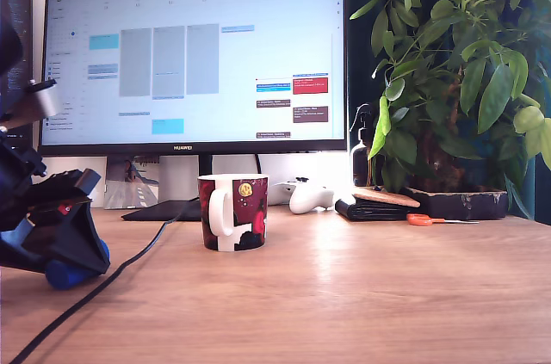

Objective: Pick the blue coffee capsule and place it inside the red coffee cup

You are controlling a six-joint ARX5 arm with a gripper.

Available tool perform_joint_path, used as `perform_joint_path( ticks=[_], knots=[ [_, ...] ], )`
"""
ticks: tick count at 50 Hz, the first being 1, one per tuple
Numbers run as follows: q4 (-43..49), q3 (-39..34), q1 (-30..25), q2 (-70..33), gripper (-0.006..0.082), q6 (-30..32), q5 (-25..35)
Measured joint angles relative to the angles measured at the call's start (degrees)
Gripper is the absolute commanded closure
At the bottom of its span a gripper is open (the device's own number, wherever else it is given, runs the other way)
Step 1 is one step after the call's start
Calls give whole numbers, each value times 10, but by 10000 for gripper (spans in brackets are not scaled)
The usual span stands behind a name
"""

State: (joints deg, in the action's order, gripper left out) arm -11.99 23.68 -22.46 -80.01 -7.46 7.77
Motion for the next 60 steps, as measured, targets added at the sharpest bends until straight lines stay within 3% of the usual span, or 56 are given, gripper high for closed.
perform_joint_path(
  ticks=[14, 27, 42, 60],
  knots=[
    [7, 8, -4, -3, 751, 0, 2],
    [-4, 82, -4, -11, 751, 11, -14],
    [-52, 173, -4, -11, 750, 16, -13],
    [-147, 180, -7, -42, 750, 16, 17]
  ],
)
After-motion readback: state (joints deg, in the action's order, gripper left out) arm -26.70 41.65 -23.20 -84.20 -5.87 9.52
